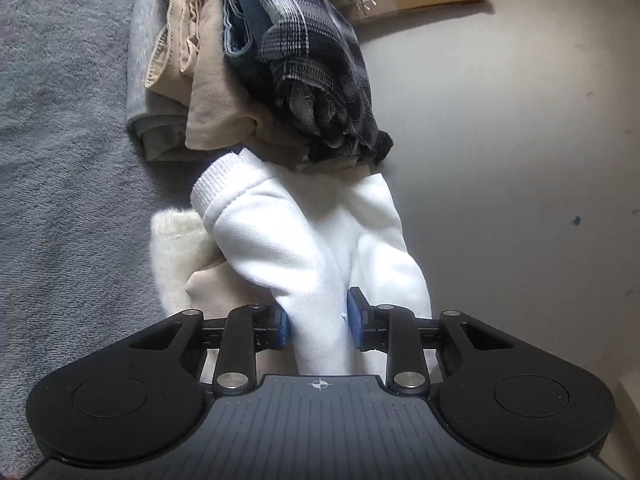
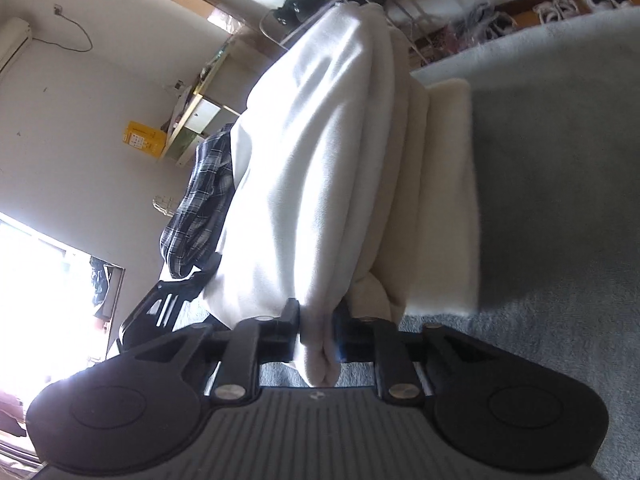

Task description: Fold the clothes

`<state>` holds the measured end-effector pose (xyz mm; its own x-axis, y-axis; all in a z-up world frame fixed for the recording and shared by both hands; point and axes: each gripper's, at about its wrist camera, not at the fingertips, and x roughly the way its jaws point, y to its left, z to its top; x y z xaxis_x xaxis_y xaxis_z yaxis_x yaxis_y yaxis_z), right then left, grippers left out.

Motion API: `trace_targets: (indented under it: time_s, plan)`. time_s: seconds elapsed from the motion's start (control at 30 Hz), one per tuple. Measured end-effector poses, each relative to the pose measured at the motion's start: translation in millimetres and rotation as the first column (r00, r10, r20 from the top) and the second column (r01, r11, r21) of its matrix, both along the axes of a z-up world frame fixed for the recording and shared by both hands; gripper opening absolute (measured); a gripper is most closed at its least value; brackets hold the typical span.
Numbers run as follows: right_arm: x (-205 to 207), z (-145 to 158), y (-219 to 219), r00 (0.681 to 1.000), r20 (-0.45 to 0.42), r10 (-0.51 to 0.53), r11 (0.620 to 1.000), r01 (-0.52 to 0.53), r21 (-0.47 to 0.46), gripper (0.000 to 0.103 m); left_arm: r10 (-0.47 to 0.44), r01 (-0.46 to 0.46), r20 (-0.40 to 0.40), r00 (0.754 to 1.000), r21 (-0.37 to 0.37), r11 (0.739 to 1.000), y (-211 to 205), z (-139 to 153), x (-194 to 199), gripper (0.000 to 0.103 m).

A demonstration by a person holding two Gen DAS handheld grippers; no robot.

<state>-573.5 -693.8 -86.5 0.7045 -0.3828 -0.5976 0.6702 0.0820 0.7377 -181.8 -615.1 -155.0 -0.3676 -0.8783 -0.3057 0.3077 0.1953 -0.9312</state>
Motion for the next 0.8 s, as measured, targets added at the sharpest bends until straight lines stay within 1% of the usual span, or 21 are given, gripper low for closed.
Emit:
trace_targets:
  time_s: [0.03,0.07,0.1,0.13,0.17,0.23,0.27,0.3,0.33,0.4,0.43,0.47,0.53,0.57,0.6,0.63,0.67,0.7,0.73,0.77,0.8]
  plan:
    - [-3,2,1,1.0,-0.022,-0.01,1.0,0.01,-0.002,0.046,0.019,-0.02,0.024,1.0,0.011,1.0,9,1,5,0.048]
    - [-7,3,2,0.999,-0.043,-0.022,1.0,0.021,-0.015,0.05,0.037,-0.038,0.053,0.998,0.022,0.999,13,2,7,0.05]
    - [-11,5,4,0.997,-0.064,-0.034,0.999,0.032,-0.029,0.053,0.053,-0.056,0.079,0.995,0.03,0.998,17,4,11,0.051]
    - [-15,6,6,0.995,-0.083,-0.047,0.998,0.044,-0.043,0.052,0.084,-0.087,0.114,0.99,0.029,0.996,23,7,14,0.05]
    - [-20,11,8,0.992,-0.105,-0.067,0.996,0.06,-0.066,0.052,0.133,-0.137,0.159,0.978,0.015,0.991,30,12,18,0.05]
    - [-23,28,13,0.97,-0.203,-0.134,0.979,0.098,-0.181,0.045,0.223,-0.224,0.25,0.942,-0.024,0.974,44,25,24,0.05]
    - [-24,40,15,0.957,-0.24,-0.161,0.96,0.095,-0.264,0.043,0.255,-0.249,0.295,0.921,-0.06,0.967,46,37,23,0.05]
    - [-23,55,15,0.94,-0.276,-0.202,0.927,0.093,-0.363,0.04,0.276,-0.252,0.334,0.901,-0.113,0.961,54,51,23,0.05]
    - [-19,69,11,0.929,-0.287,-0.234,0.894,0.09,-0.439,0.038,0.271,-0.223,0.378,0.886,-0.165,0.961,59,63,18,0.05]
    - [-1,90,-6,0.925,-0.293,-0.241,0.832,0.042,-0.553,0.036,0.209,-0.101,0.496,0.843,-0.236,0.967,34,86,-13,0.05]
    - [13,96,-18,0.92,-0.323,-0.22,0.806,-0.015,-0.592,0.036,0.167,-0.023,0.556,0.814,-0.256,0.966,21,91,-34,0.05]
    - [28,100,-30,0.913,-0.356,-0.2,0.778,-0.073,-0.624,0.036,0.12,0.059,0.619,0.776,-0.261,0.963,12,88,-58,0.05]
    - [59,96,-54,0.89,-0.432,-0.146,0.743,-0.19,-0.642,0.033,0.039,0.207,0.74,0.672,-0.238,0.949,3,81,-104,0.05]
    - [72,89,-67,0.88,-0.461,-0.109,0.741,-0.238,-0.628,0.032,0.009,0.256,0.789,0.614,-0.21,0.944,0,76,-123,0.05]
    - [83,78,-81,0.868,-0.49,-0.079,0.752,-0.27,-0.601,0.028,-0.018,0.294,0.833,0.554,-0.175,0.94,-2,69,-141,0.05]
    - [91,66,-96,0.855,-0.514,-0.061,0.774,-0.285,-0.566,0.027,-0.042,0.322,0.864,0.502,-0.141,0.936,-3,59,-156,0.05]
    - [98,54,-110,0.842,-0.537,-0.054,0.794,-0.29,-0.534,0.025,-0.063,0.34,0.884,0.463,-0.111,0.934,-2,48,-166,0.049]
    - [96,46,-121,0.826,-0.555,-0.097,0.812,-0.257,-0.524,0.023,-0.062,0.348,0.899,0.434,-0.103,0.932,2,38,-175,0.049]
    - [95,38,-132,0.808,-0.572,-0.139,0.828,-0.223,-0.515,0.023,-0.041,0.346,0.906,0.421,-0.119,0.931,8,32,-178,0.05]
    - [93,31,-141,0.792,-0.582,-0.182,0.84,-0.182,-0.511,0.023,-0.033,0.346,0.907,0.419,-0.126,0.93,8,27,-180,0.05]
    - [87,32,-144,0.794,-0.561,-0.232,0.844,-0.122,-0.522,0.023,-0.029,0.344,0.905,0.423,-0.132,0.93,7,24,-179,0.05]
